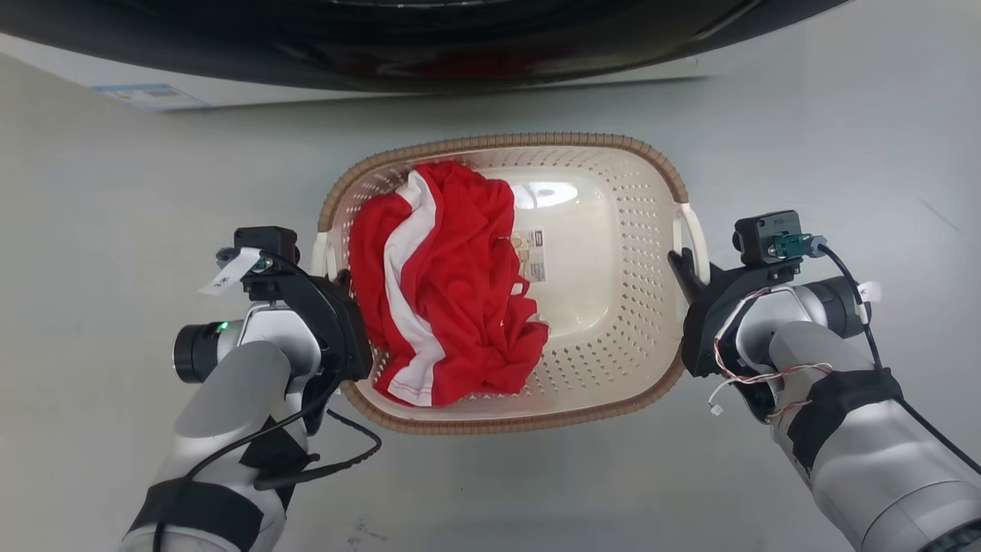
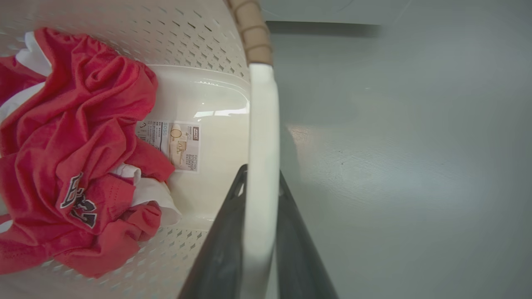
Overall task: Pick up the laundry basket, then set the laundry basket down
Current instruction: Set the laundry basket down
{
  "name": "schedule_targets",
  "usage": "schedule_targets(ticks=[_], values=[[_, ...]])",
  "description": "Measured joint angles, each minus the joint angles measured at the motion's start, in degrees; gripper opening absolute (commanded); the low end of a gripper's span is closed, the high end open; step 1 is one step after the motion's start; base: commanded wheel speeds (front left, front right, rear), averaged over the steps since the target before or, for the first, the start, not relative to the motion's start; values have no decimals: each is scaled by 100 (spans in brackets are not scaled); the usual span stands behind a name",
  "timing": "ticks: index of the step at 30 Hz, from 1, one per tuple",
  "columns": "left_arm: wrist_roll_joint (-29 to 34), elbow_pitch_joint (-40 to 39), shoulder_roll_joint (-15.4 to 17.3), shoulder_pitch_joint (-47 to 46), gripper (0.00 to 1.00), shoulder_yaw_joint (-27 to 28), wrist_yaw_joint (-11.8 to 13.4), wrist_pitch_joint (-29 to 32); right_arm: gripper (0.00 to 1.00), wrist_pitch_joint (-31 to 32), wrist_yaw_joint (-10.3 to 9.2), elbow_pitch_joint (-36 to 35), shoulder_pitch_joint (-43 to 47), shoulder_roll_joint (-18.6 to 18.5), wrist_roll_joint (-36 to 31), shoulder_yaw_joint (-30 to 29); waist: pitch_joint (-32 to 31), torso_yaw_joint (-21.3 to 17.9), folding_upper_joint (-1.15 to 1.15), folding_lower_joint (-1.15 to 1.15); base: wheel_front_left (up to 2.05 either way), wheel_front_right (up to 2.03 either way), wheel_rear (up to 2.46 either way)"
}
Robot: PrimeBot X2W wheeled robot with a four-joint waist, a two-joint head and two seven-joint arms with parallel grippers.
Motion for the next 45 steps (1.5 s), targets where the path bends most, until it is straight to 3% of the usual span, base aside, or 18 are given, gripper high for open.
schedule_targets(ticks=[25,43,44,45], values=[[48,210,-31,-382,0,-83,-66,-487,0,-528,-10,274,-348,-20,-188,154,751,40,0,-1,0,0,0],[103,325,-30,-480,0,-336,-226,-464,0,-642,-4,486,-449,-3,-232,241,838,76,-1,-1,0,0,0],[119,328,-21,-487,14,-377,-244,-463,0,-657,-4,489,-449,-3,-232,247,840,76,-1,-1,0,0,0],[149,328,-13,-494,32,-397,-257,-450,11,-675,-4,492,-449,-3,-231,252,840,76,-1,-1,0,0,0]])
